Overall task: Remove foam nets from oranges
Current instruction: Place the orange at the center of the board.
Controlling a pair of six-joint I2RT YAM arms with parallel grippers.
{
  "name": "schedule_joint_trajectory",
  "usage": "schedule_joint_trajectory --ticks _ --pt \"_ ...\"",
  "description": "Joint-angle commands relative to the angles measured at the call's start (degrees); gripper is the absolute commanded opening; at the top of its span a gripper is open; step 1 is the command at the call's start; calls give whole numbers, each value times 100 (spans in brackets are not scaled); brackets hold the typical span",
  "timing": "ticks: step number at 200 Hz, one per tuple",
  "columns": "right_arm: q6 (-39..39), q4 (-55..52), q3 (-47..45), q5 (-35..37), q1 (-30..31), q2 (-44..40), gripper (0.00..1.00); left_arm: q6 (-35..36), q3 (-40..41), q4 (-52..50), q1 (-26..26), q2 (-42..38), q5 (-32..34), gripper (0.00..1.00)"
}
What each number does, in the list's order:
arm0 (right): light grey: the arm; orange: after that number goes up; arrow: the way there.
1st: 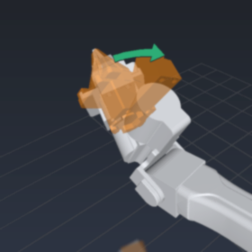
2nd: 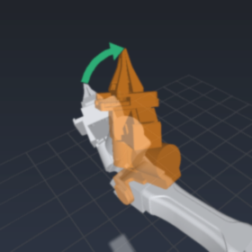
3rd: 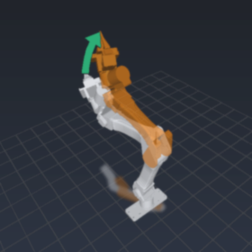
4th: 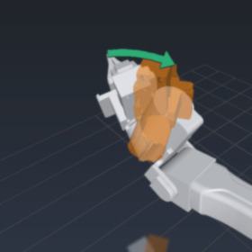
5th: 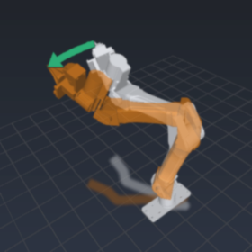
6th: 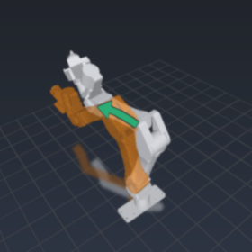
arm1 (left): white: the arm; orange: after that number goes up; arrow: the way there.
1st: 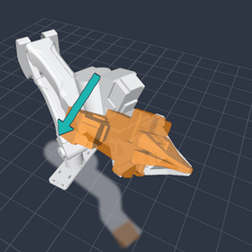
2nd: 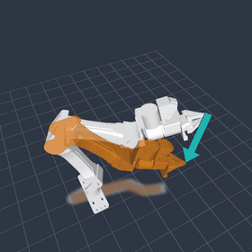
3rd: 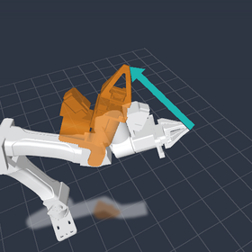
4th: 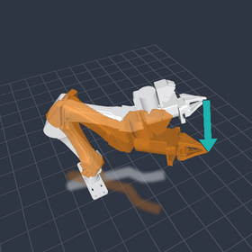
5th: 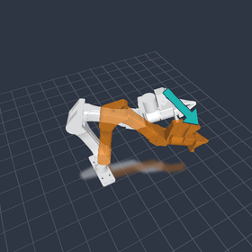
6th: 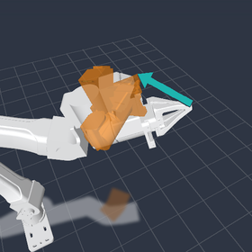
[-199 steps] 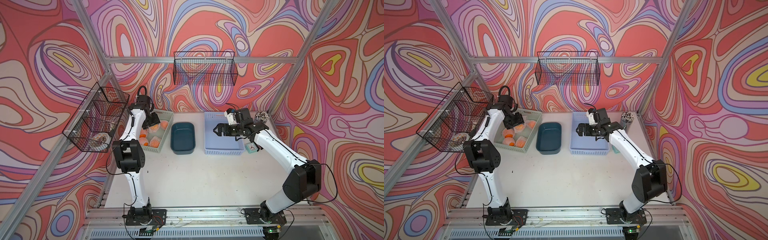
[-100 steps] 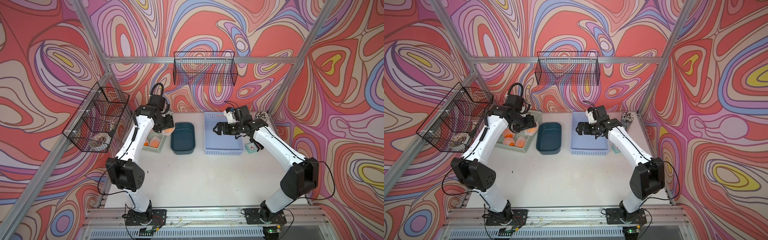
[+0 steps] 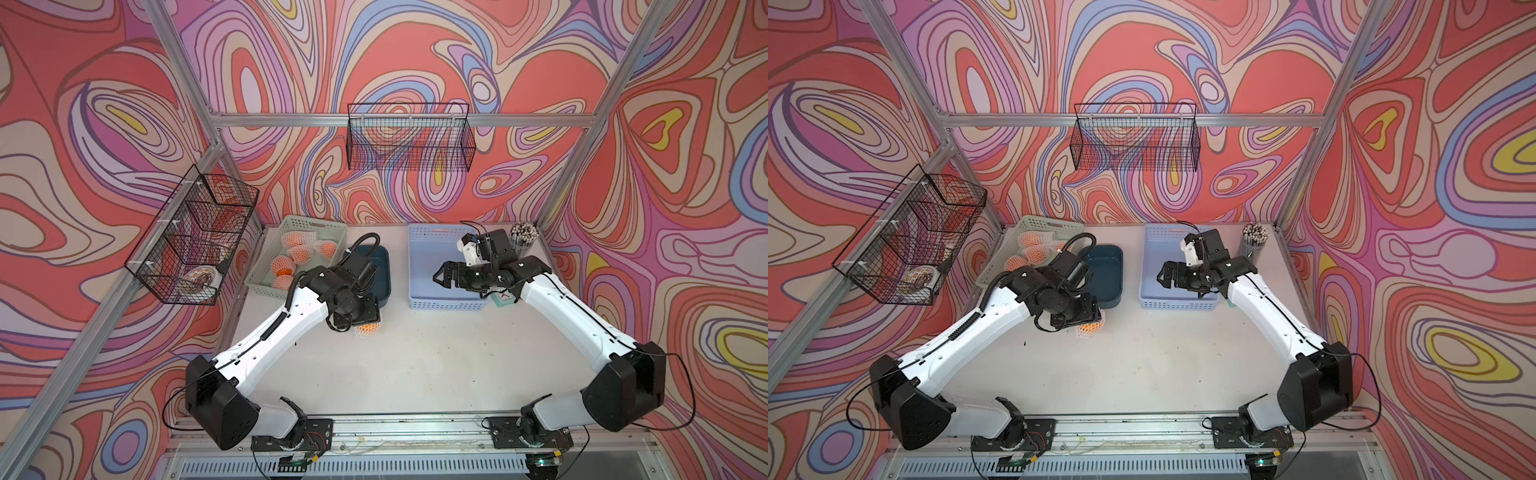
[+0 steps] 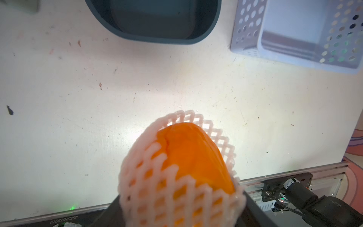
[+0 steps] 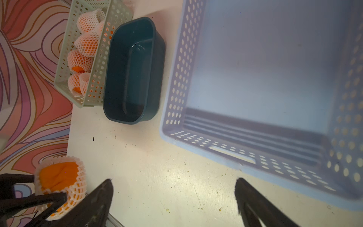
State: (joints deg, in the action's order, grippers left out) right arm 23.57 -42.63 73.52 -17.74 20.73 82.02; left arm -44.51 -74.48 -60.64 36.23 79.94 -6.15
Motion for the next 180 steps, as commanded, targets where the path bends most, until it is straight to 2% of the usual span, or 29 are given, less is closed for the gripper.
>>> schedule_joint_trajectory --ticks 1,45,92,135,180 --pt "268 -358 -167 417 49 -229 98 -383 217 422 103 57 3 67" --pt "909 -585 -782 855 165 -623 98 -286 457 932 567 768 11 65" --pt "1254 -391 -1190 800 266 -972 98 -475 600 1272 763 1513 181 65" --pt "1147 -345 -1186 603 295 -823 98 -716 601 1620 798 1895 136 70" --pt "1089 -204 -1306 325 291 -726 98 -762 459 1572 794 2167 50 84"
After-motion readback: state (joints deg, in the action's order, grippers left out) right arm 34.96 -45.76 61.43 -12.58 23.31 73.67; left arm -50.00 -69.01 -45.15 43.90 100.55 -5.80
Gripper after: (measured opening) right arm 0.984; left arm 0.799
